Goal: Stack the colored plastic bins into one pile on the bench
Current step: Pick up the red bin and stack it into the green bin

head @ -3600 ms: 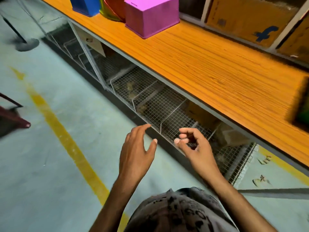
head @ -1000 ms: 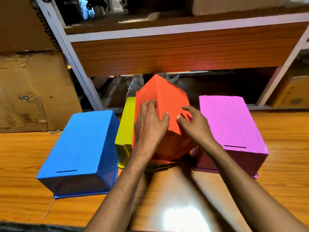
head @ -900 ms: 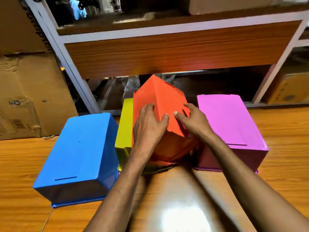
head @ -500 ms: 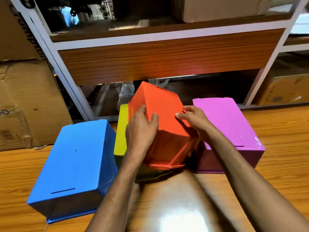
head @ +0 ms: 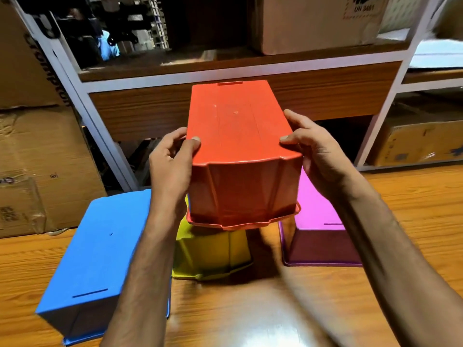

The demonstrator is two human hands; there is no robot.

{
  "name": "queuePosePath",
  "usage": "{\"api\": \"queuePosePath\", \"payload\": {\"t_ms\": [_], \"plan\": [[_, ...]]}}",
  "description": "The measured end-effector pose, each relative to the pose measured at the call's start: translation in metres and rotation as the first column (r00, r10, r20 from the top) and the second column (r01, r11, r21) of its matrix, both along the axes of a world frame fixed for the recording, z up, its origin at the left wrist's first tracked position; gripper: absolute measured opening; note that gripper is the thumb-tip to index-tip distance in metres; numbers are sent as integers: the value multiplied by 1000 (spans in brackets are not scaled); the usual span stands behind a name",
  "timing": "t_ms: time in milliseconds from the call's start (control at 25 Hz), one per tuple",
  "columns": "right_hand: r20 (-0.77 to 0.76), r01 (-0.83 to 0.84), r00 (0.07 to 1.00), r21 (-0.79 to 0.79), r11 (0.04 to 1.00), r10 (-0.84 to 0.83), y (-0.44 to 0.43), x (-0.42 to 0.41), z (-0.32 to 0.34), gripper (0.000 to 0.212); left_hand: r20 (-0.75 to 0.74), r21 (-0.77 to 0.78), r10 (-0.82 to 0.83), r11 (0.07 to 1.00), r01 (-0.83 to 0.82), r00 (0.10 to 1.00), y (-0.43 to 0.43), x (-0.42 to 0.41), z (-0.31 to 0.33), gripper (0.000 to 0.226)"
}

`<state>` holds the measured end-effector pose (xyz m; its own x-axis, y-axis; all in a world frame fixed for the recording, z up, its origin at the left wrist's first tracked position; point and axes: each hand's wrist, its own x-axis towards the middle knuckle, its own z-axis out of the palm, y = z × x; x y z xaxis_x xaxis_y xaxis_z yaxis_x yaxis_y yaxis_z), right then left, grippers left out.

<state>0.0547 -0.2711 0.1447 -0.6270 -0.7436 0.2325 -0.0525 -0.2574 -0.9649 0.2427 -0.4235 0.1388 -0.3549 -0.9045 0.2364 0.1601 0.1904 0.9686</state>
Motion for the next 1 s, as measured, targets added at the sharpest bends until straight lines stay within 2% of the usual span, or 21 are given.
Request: {"api": "queuePosePath", "payload": {"t_ms": [200,360,440,640,720,840,960,1000], "plan": [[21,-93,995,-150,984,97,36,-17,2,66,-37,177,-26,984,33,999,2,-1,8,20],[-91,-166,984,-177,970,152,53,-24,6,76,-161,212,-173,955,205,972,4,-7,4,45],[-175,-159,976,-152,976,131,61,-25,8,78,-148,194,-245,943,271,958,11,-11,2,51],[-351,-116,931,-30,993,98,74,-31,13,90,-211,198,-367,891,408,906,19,-16,0,24],[-406,-97,909,11,995,93,79,-34,18,88,-308,245,-391,848,470,867,13,-14,-2,28],[-417,-112,902,21,994,110,85,-33,23,77,-526,252,-407,764,593,747,11,-14,-2,40],[-421,-33,907,-29,999,18,83,-27,26,46,-620,211,-382,761,614,686,3,-18,4,44],[-447,12,894,-42,999,-30,83,-24,27,44,-631,209,-369,767,607,682,-1,-20,7,44]]}}
